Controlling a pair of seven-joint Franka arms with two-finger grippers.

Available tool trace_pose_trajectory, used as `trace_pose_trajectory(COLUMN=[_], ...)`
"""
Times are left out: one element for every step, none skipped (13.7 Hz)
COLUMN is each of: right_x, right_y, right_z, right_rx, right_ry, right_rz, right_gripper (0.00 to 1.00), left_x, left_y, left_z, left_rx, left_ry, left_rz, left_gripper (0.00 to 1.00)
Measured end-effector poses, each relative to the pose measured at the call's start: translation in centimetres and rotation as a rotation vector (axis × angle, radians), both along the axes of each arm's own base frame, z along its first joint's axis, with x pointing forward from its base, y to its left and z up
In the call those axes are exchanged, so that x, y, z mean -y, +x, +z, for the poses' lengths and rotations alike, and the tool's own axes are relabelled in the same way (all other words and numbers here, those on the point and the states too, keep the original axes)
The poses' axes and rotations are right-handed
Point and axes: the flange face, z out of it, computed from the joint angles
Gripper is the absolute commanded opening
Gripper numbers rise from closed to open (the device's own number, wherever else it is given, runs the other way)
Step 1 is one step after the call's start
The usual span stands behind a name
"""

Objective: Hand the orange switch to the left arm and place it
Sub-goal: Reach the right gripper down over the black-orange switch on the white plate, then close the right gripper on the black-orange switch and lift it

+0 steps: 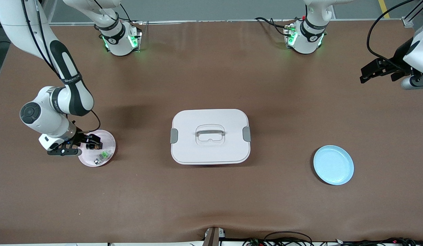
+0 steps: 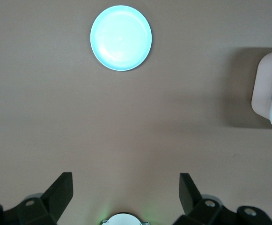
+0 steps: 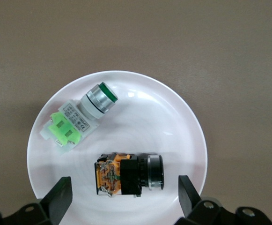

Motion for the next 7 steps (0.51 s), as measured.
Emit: trace_pose_trajectory(right_x=[-0.1, -0.1, -0.2, -0.1, 0.0, 0.3, 0.7], right_y=[0.0, 0.0, -0.1, -0.1, -0.2, -0.2, -0.3], right_z=[-0.4, -0.7, -1.0, -1.3, -1.7, -2.1, -2.5], right_rx=[-0.002, -0.003, -0.005, -0.008, -0.01, -0.009, -0.009], right_ry=[0.0, 0.0, 0.0, 0.0, -0.001, -0.003, -0.004], right_rz=[0.001, 0.002, 0.003, 0.008, 0.018, 0.025, 0.027], right_gripper=[1.0, 1.0, 1.0, 1.0, 1.0, 1.0, 1.0], left_x=[0.0, 0.0, 0.0, -0.1, -0.1, -0.1, -0.1], left_y=[0.0, 0.0, 0.0, 0.1, 0.2, 0.2, 0.2], left_z=[0.0, 0.0, 0.0, 0.0, 0.0, 0.0, 0.0], left_rx=[0.001, 0.002, 0.003, 0.006, 0.012, 0.014, 0.015], left_ry=[0.0, 0.0, 0.0, 0.0, -0.001, -0.001, -0.001], left_rz=[0.0, 0.0, 0.001, 0.001, 0.002, 0.002, 0.002], left_gripper=[1.0, 1.0, 1.0, 1.0, 1.0, 1.0, 1.0])
